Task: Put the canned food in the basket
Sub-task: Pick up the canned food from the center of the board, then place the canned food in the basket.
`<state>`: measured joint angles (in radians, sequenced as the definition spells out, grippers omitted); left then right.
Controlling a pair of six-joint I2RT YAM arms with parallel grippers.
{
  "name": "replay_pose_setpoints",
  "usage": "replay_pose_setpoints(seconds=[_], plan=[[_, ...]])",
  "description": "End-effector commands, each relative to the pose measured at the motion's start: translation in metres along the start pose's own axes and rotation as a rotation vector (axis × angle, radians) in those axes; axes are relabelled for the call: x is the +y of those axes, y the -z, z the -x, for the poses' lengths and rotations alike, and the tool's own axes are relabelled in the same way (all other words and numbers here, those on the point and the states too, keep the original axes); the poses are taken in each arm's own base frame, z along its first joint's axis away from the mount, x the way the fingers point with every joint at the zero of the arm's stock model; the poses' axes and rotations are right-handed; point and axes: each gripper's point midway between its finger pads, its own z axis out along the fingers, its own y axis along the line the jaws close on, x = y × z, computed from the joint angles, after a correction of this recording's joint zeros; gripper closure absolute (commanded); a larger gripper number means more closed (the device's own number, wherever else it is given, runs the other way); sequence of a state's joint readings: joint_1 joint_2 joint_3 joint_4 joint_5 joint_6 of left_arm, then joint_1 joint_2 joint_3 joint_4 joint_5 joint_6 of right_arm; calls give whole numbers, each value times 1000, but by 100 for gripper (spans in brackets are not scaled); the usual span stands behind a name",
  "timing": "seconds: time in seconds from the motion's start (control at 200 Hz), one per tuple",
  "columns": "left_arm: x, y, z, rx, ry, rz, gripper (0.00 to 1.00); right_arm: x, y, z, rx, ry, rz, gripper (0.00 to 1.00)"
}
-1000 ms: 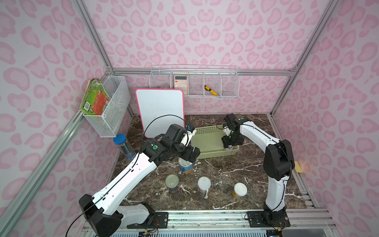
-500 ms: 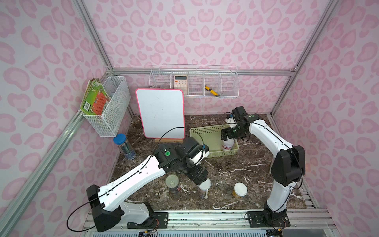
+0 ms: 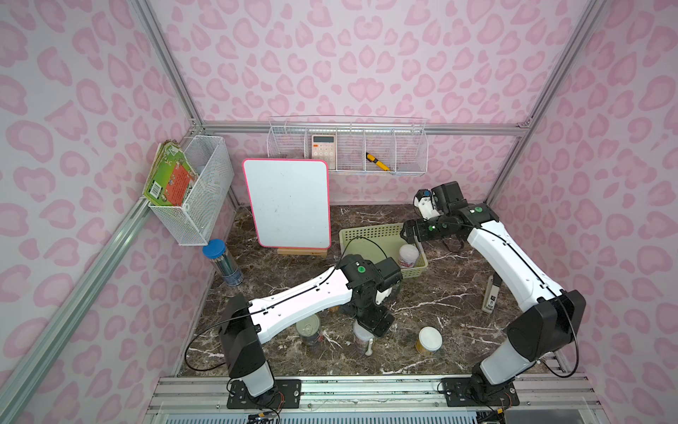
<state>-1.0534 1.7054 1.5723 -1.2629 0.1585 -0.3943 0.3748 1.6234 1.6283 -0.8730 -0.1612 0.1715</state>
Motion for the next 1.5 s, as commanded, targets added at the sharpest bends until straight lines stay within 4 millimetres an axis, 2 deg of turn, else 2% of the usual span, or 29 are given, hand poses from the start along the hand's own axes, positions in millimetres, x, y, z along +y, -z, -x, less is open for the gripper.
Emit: replay_pose_setpoints(seconds=[0.0, 0.13, 0.34, 0.375, 0.445, 0.495, 0.505, 0.625, 0.77, 0.875, 1.075, 1.19, 1.276, 1.346, 1.416, 1.496], plan=[[3, -10, -11, 50, 69, 12, 4, 2, 3, 0, -17, 17, 10, 1], [6, -26, -13, 52, 101, 17, 6, 2, 2, -4, -12, 31, 12, 1], [12, -36, 2, 8, 109, 59, 13, 4, 0, -5, -14, 39, 21, 2], [13, -37, 3, 8, 105, 66, 16, 4, 0, -4, -16, 40, 21, 1], [14, -40, 3, 11, 98, 72, 30, 4, 0, -4, -19, 42, 24, 2], [14, -40, 3, 13, 93, 71, 36, 4, 0, -4, -19, 43, 23, 2], [17, -45, -2, 32, 95, 80, 37, 4, 0, -4, -19, 43, 23, 2], [21, -48, -9, 54, 97, 93, 45, 3, 1, -5, -20, 47, 17, 2], [25, -37, -9, 44, 79, 122, 55, 3, 0, -5, -22, 46, 18, 2], [19, -12, 3, 4, 38, 124, 61, 3, 1, -2, -31, 46, 17, 2], [14, 40, 9, -14, -34, 148, 71, 1, 4, -2, -47, 45, 2, 2], [8, 81, 17, -65, -71, 147, 77, -4, 10, 0, -60, 32, -11, 2], [15, 111, 33, -174, -78, 207, 79, -8, 15, 3, -78, 22, -19, 2], [19, 128, 47, -267, -100, 184, 79, -10, 17, 4, -93, 16, -20, 2], [40, 145, 64, -332, -50, 199, 82, -11, 17, 3, -98, 14, -21, 2], [61, 151, 85, -376, -10, 198, 84, -12, 15, 3, -98, 9, -19, 2]])
